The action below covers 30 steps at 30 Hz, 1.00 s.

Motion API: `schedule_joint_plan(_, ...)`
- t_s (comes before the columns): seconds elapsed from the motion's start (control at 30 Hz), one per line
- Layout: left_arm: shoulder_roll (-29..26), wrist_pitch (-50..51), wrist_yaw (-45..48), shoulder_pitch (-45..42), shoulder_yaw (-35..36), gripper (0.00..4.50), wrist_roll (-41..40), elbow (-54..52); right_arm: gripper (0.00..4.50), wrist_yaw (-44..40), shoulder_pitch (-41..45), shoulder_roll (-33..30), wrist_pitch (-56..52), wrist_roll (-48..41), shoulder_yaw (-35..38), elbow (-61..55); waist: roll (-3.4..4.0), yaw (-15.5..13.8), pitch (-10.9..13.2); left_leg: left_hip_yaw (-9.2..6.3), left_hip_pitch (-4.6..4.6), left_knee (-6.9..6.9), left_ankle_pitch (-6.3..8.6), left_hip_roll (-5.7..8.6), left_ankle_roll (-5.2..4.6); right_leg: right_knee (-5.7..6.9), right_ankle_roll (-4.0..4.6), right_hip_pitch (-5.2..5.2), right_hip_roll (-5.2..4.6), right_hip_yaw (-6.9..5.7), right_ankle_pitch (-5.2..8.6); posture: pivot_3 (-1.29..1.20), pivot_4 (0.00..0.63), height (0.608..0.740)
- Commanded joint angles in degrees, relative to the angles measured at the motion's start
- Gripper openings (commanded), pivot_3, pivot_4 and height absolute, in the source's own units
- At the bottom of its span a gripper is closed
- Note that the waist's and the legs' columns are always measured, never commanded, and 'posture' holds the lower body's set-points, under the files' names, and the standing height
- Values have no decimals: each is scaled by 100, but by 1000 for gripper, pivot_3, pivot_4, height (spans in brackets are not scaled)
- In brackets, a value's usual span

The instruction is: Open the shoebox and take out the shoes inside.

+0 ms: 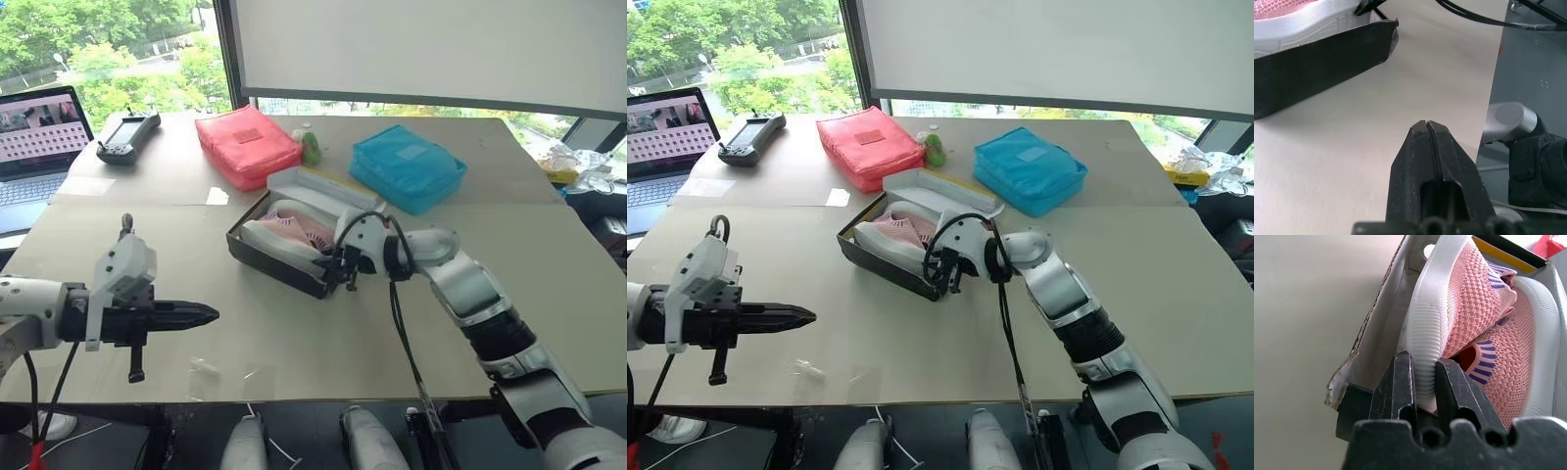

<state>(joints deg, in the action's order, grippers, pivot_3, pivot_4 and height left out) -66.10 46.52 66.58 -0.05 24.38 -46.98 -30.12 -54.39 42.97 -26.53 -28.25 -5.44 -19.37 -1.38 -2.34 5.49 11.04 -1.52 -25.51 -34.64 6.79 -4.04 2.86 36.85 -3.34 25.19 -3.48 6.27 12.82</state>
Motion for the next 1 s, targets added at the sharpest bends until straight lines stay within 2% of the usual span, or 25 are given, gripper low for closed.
schedule_joint_plan(0.03, -113, -102, 86, -120, -33, 0, 68, 63, 245, -155, 100, 29, -506, -710, 615, -353, 0, 0, 0, 1, -2, -2, -1, 0, -1, 0, -1, 0, 0, 1, -1, 0, 150, 725)
schedule_joint_plan(0.23, -104, -117, 140, -203, -113, 0, 111, 106, 245, -166, 281, -142, -575, -994, 1014, -399, 1, -4, 1, 1, -8, 4, -5, -1, -8, -1, -5, 8, 0, -1, 2, 0, 150, 725)
schedule_joint_plan(0.4, -95, -171, 205, -310, -214, 0, 180, 197, 245, 53, 355, 38, -702, -1210, 1217, -419, 1, 6, 1, 1, -8, 5, -5, -1, -8, -1, -6, 8, 0, -1, 3, 0, 150, 725)
schedule_joint_plan(0.5, -78, -165, 208, -403, -291, 0, 201, 214, 245, -53, 125, -127, -364, -829, 794, -512, 1, 7, 1, 1, -7, 5, -5, -1, -8, 2, -6, 9, 1, 1, 2, 0, 150, 725)
schedule_joint_plan(0.73, -75, -230, 287, -543, -440, 0, 304, 359, 245, 568, 224, 342, -414, -1132, 1383, -208, 1, 2, 1, 1, -8, 2, -5, 0, -8, 1, -6, 8, 1, 1, 2, 0, 150, 725)
schedule_joint_plan(0.83, -83, -235, 313, -557, -443, 0, 306, 370, 245, 736, 319, 525, -639, -1525, 1817, -281, 1, 1, 1, 1, -8, 3, -5, 0, -9, 1, -7, 8, 1, 0, 2, 0, 150, 725)
schedule_joint_plan(0.93, -114, -258, 353, -557, -425, 0, 314, 390, 245, 575, 506, 144, -915, -1848, 2209, -394, 3, -2, 2, 1, -10, 5, -9, -1, -15, 1, -7, 8, 1, 0, 2, 0, 150, 725)
schedule_joint_plan(1.0, -113, -251, 357, -563, -423, 0, 306, 368, 245, 449, 636, -417, -850, -1772, 2410, -225, 3, -36, 2, 1, -14, 4, -23, -1, -37, -1, -9, 8, 1, 0, 3, 0, 150, 725)
